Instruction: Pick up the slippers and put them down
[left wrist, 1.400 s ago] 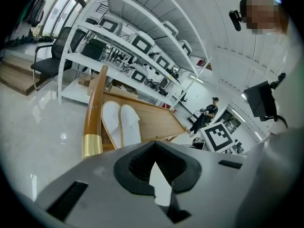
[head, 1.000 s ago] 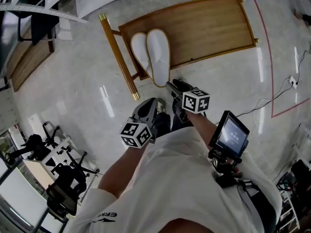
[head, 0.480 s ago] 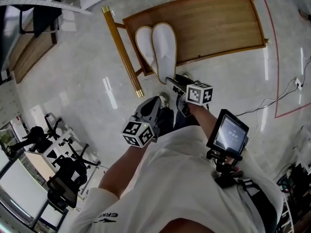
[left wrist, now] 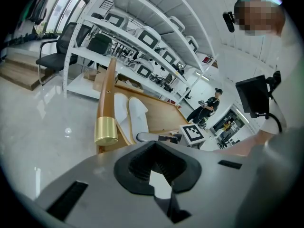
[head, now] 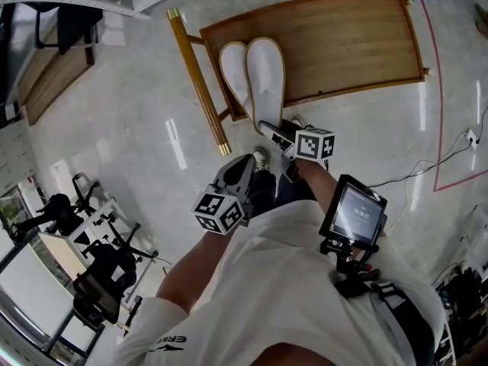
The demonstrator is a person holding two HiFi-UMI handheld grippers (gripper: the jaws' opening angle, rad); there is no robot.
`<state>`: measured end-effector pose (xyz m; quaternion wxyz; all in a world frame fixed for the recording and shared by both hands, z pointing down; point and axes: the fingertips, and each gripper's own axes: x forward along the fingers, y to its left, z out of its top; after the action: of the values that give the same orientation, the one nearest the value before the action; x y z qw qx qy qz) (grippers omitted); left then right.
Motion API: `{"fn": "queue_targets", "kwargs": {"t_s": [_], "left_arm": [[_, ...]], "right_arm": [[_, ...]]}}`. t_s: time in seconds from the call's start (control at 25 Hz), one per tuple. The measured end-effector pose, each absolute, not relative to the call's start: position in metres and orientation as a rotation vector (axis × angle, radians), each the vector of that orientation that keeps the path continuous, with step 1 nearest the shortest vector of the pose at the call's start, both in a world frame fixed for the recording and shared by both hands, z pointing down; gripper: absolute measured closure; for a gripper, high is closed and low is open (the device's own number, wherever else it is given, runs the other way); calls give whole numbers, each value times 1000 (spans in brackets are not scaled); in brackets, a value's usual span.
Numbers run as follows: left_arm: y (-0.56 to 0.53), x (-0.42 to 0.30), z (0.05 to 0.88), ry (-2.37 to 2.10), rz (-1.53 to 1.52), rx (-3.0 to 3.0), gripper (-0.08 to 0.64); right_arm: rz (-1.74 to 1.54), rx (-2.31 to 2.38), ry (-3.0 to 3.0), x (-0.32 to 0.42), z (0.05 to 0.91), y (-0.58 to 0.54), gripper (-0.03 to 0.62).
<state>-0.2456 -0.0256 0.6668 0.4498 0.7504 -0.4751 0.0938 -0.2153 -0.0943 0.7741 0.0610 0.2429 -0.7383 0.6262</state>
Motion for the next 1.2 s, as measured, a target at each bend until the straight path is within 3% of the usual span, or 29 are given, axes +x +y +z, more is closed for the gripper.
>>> {"fn": "queue_targets", "kwargs": {"t_s": [0.2, 0.32, 0.72, 1.2], "left_arm": [[-28, -245, 665, -1175, 232, 1856, 555], [-30, -244, 665, -1173, 227, 1861, 555], [-37, -248, 664, -1165, 219, 1880, 555], [-43, -247, 652, -1142, 206, 1933, 556]], "right_arm": [[1915, 721, -2230, -218, 773, -95, 378], [1903, 726, -2230, -217, 774, -95, 431], [1892, 794, -2206, -212, 774, -101, 500], [1867, 836, -2263, -213, 750, -105, 526]]}}
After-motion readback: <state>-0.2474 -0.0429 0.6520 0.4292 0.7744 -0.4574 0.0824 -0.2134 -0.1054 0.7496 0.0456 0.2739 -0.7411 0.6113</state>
